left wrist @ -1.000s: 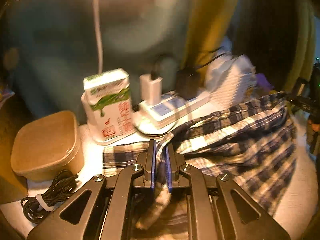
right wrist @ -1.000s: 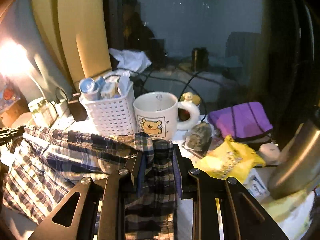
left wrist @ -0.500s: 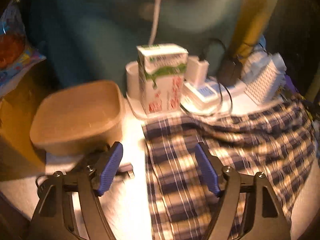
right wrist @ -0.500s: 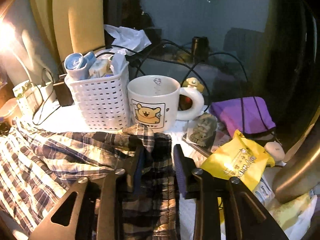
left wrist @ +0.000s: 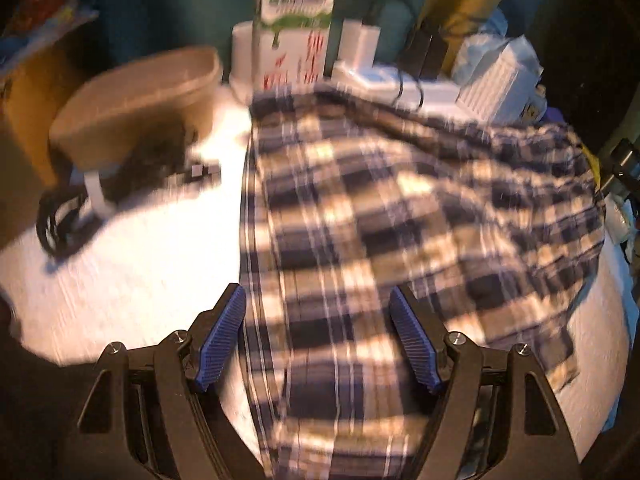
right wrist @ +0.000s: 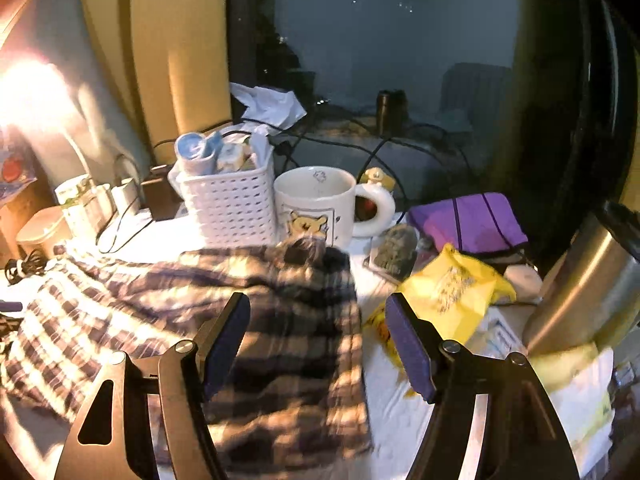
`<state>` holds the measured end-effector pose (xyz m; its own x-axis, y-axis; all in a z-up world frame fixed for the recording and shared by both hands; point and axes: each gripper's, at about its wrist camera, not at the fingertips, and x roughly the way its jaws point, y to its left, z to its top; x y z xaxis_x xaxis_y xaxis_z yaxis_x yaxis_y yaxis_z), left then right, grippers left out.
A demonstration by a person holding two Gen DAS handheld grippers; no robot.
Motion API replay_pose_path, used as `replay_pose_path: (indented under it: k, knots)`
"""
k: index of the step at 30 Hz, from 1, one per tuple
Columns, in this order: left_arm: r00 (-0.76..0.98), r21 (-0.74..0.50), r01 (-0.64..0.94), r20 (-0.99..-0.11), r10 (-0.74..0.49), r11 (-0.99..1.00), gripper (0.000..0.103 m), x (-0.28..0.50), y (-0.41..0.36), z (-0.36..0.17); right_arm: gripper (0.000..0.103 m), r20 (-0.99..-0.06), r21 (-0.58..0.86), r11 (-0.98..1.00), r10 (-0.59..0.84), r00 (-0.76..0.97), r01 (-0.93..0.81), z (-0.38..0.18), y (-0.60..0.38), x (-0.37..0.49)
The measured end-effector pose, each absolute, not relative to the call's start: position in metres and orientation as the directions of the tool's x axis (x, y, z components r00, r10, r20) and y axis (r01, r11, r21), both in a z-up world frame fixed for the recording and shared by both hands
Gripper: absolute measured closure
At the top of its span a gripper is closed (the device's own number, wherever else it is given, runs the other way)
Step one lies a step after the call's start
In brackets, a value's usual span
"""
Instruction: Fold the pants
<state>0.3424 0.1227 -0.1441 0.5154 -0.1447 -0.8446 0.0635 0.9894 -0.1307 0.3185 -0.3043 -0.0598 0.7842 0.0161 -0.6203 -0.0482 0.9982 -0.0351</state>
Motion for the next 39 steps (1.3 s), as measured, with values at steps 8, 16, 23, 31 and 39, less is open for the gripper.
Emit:
replay_pose_path:
  k: [8,16,23,31,39]
  knots:
    - [0.550,-0.158,0.038,-0.821,-0.153,0.987,0.065,0.306,0.125,-0.137,0.031,-0.641,-0.030,0.997,0.030,0.767,-0.064,-0.062,-0.297,0.281]
    - [0.569,-0.189,0.014,-0.806,-0.163,0.982,0.064,0.288,0.129,-0.138,0.031,-0.639,-0.014,0.998,0.042,0.768,-0.067,-0.062,-0.295,0.255]
    - [0.644,-0.087,-0.009,-0.763,-0.061,0.996,0.101,0.280,0.127,-0.122,0.031,-0.632,-0.012,0.996,0.058,0.773,-0.084,-0.057,-0.293,0.240]
    - [0.634,-0.064,-0.102,-0.773,0.015,0.993,0.101,0.265,0.133,-0.119,0.031,-0.654,0.013,0.995,0.083,0.752,-0.099,-0.068,-0.297,0.235]
    - [0.640,-0.053,-0.172,-0.765,0.070,0.984,0.093,0.254,0.133,-0.102,0.031,-0.674,0.042,0.992,0.118,0.730,-0.121,-0.079,-0.299,0.239]
